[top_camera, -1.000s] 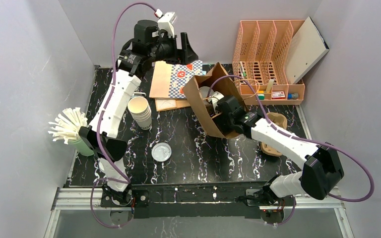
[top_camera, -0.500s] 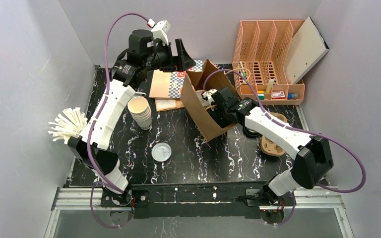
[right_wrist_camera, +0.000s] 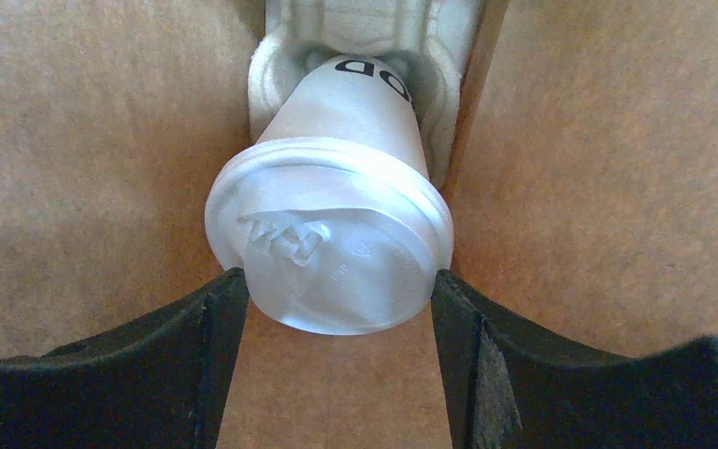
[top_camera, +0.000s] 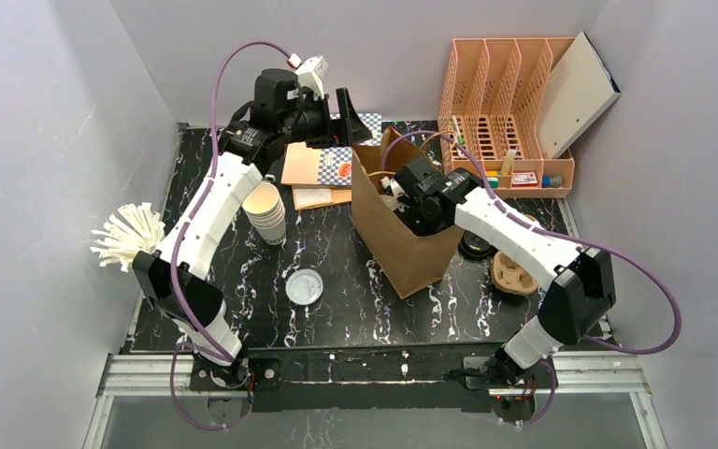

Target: Pack the takeout coffee

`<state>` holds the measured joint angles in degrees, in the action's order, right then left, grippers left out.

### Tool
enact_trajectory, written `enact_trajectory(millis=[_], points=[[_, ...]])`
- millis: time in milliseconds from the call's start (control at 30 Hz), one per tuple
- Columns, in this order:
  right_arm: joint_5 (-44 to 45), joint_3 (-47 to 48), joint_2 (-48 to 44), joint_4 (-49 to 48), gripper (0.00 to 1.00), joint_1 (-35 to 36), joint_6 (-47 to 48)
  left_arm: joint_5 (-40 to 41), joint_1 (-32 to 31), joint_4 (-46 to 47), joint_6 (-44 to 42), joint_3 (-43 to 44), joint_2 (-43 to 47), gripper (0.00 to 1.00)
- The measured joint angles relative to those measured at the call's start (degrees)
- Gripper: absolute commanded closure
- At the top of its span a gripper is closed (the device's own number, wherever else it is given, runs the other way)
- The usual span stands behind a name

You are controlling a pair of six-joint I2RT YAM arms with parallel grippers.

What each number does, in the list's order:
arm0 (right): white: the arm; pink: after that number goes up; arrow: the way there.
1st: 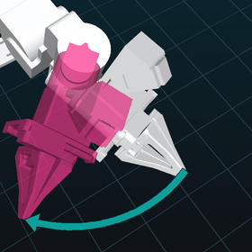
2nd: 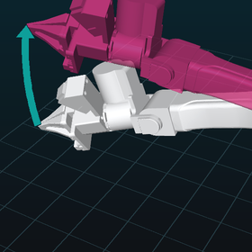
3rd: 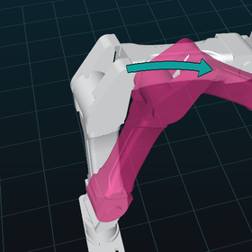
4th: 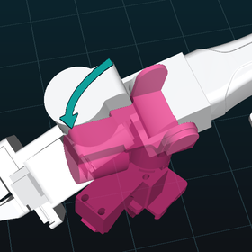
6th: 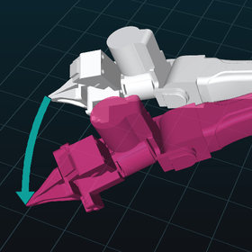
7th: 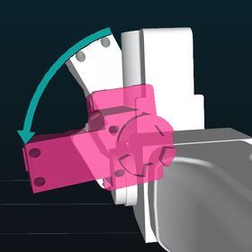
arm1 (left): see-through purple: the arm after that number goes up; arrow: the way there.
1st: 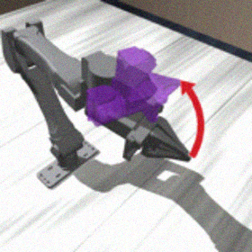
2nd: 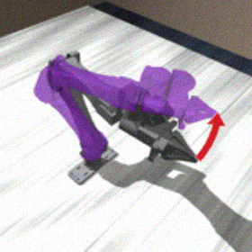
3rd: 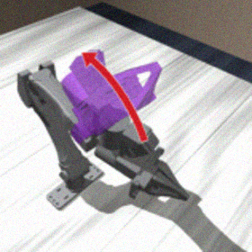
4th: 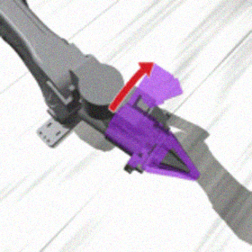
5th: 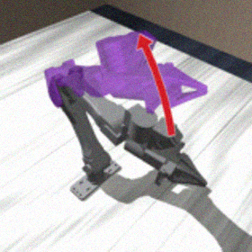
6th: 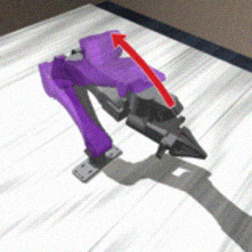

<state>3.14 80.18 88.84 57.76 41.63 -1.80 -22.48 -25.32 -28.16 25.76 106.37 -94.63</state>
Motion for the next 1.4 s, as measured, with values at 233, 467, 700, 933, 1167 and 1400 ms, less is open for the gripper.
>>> enact_trajectory(millis=[233, 467, 700, 933, 1167, 1400], points=[[-0.72, 1.79, 1.88, 3.28, 0.51, 0.0, -1.09, -0.72, 0.0, 0.74, -0.83, -2.43, 0.0, 0.16], [-0.72, 2.49, 3.23, 4.2, 0.51, -0.04, -1.25, -1.16, 0.0, 1.2, -2.01, -3.02, 0.0, 0.16], [-0.55, 3.26, 4.87, 4.94, 0.51, -0.17, -1.4, -1.25, 0.0, 1.14, -3.26, -4.76, -0.09, 0.21], [-0.57, 4.07, 6.12, 5.46, 0.51, -0.55, -1.42, -1.7, 0.0, 1.36, -4.83, -4.76, -0.5, 0.28], [-0.83, 4.63, 7.17, 5.57, 0.51, -1.46, -1.38, -2.01, -0.02, 1.55, -5.77, -5.73, -1.38, 0.34], [-1.4, 5.86, 8.74, 5.7, 0.51, -1.86, -1.05, -2.14, -0.02, 1.62, -6.29, -6.69, -1.6, 0.4]])
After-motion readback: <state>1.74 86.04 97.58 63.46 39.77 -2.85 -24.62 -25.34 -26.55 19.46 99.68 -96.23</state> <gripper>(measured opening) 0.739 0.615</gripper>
